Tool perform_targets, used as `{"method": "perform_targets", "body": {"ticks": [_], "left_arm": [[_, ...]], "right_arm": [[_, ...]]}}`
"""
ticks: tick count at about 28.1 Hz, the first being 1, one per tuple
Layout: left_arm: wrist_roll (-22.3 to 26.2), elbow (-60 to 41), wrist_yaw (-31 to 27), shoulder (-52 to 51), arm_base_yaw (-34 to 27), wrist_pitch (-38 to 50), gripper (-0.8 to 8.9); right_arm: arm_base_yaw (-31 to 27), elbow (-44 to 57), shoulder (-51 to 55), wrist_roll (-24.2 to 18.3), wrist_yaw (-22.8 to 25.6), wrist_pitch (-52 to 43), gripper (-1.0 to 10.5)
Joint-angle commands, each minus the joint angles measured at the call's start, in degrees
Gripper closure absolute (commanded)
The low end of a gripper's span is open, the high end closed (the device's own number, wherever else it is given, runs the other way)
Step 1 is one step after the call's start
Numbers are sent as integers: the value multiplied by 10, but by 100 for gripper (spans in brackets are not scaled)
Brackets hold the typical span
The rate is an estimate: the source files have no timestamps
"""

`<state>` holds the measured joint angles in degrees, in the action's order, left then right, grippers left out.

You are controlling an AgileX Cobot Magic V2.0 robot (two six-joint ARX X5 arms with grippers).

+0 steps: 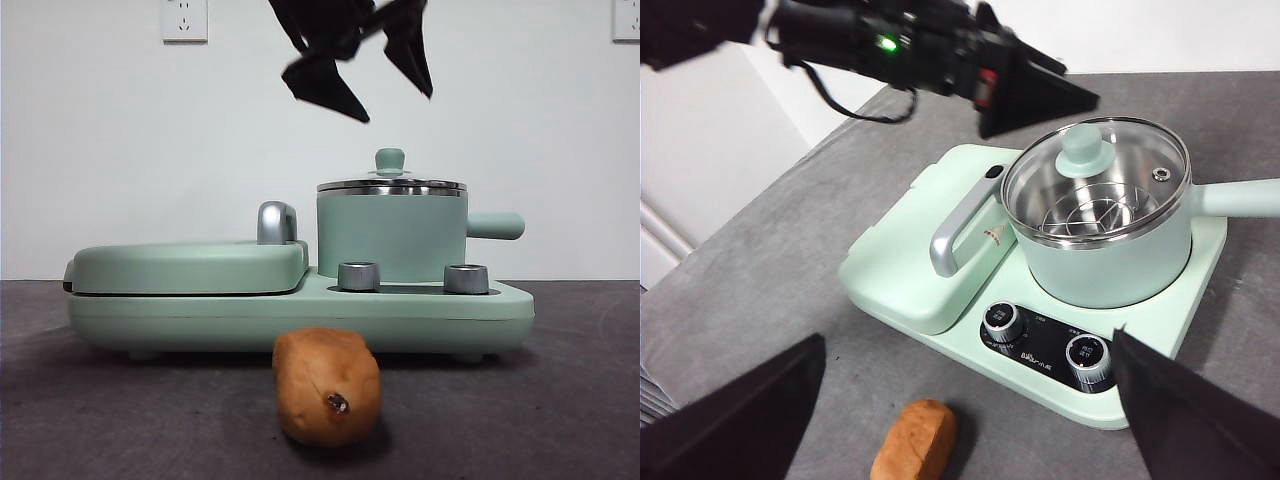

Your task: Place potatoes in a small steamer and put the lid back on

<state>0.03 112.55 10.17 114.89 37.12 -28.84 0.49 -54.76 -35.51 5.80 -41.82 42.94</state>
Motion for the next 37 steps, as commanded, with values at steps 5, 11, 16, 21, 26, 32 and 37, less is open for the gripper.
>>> {"method": "perform_targets", "body": {"ticks": [5, 11, 16, 21, 26, 32, 37], "left_arm": [[-12, 18, -19, 44, 5, 1, 350], [-27, 18, -31, 52, 5, 0, 355], [-26, 18, -31, 53, 9, -29, 360], [-19, 18, -31, 56, 13, -24, 420], [-15, 18, -31, 56, 17, -25, 498], [15, 18, -31, 56, 19, -28, 556], [29, 18, -31, 56, 19, -33, 698]], "right_arm": [[1, -10, -4, -3, 3, -5, 489], [1, -10, -4, -3, 3, -5, 490], [1, -10, -4, -3, 3, -5, 490], [1, -10, -4, -3, 3, -5, 490], [1, -10, -4, -3, 3, -5, 490], [1, -10, -4, -3, 3, -5, 490], [1, -10, -4, -3, 3, -4, 490]]}}
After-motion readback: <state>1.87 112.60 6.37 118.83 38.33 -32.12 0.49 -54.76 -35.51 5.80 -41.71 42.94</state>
